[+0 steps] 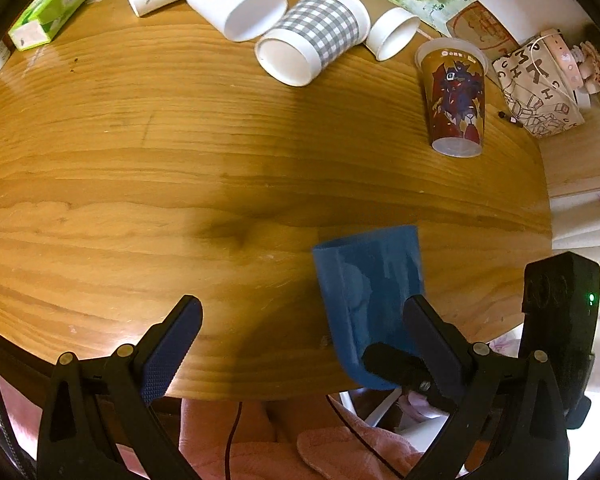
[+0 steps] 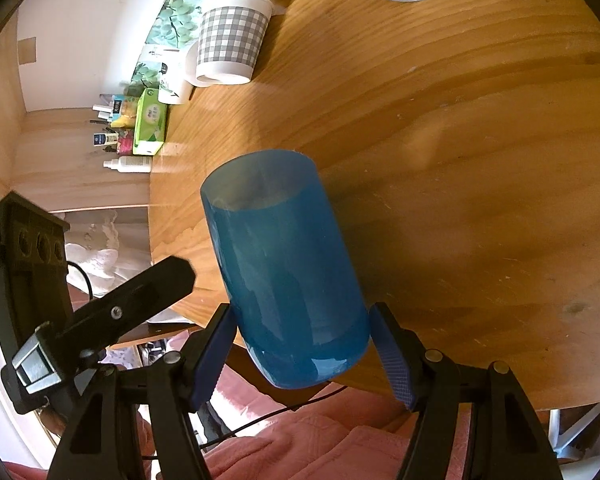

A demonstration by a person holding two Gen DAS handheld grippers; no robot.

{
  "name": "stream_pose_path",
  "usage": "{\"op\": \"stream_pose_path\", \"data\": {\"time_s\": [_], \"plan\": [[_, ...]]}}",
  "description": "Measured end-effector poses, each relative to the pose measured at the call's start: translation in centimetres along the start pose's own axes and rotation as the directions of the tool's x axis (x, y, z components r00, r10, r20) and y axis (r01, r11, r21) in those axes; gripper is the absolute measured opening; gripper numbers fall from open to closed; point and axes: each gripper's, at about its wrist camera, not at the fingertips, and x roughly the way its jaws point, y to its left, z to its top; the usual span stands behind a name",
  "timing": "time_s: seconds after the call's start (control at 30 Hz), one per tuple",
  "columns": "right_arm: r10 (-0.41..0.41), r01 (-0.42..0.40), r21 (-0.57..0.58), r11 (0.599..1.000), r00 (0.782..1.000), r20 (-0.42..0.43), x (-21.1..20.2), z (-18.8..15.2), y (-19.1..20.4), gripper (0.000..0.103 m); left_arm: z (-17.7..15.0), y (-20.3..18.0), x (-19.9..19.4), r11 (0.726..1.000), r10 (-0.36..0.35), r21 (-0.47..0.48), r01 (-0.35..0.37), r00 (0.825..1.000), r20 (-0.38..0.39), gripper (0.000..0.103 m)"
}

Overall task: Flip cup upright
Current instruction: 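Lift the blue cup with the right tool and carry it toward the left tool, then grasp the blue cup's rim with the left tool while the right tool holds it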

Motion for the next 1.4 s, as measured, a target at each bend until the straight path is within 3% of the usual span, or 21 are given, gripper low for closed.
{"op": "stream_pose_path", "data": {"time_s": [0.53, 0.63, 0.93, 1.4], "plan": [[-0.124, 0.124, -0.075, 0.989, 0.992, 0.014, -0.3, -0.5, 1.2, 0.070, 1.8, -0.8, 2.4, 0.995, -0.095, -0.030, 0.094, 0.993, -0.072, 0.101], [-0.163, 0.165, -0.101, 0.981, 0.986, 0.035, -0.8, -0.6, 1.8, 0.076, 2.0, -0.7, 2.8, 0.993, -0.113, -0.042, 0.110, 0.990, -0.083, 0.101], [-0.281, 0.294, -0.192, 0.936, 0.955, 0.094, -2.9, -1.6, 3.1, 0.080, 2.6, -0.8, 4.4, 0.984, -0.165, -0.084, 0.156, 0.979, -0.119, 0.101], [-0.335, 0.354, -0.129, 0.926, 0.930, 0.149, -7.0, -3.1, 1.2, 0.080, 2.5, -1.9, 6.1, 0.984, -0.153, -0.116, 0.134, 0.974, -0.169, 0.099]]}}
